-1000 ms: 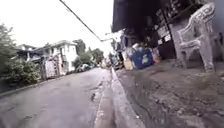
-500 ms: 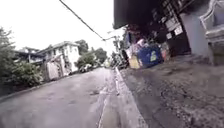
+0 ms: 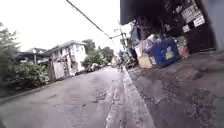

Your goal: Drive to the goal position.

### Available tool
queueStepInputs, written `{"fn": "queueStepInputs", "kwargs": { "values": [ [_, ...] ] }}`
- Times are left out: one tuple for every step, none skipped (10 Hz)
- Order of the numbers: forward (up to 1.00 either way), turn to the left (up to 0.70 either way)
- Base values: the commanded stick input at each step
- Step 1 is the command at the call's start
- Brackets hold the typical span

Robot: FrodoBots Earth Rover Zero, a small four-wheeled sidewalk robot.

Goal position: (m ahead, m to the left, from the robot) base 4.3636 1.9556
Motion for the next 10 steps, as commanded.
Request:
{"fn": "queueStepInputs", "kwargs": {
  "values": [
    [1.0,0.27],
    [1.0,0.27],
    [1.0,0.27],
    [1.0,0.27],
    [1.0,0.27],
    [1.0,0.27],
    [1.0,0.27],
    [1.0,0.27],
    [1.0,0.27],
    [1.0,0.27]
  ]
}}
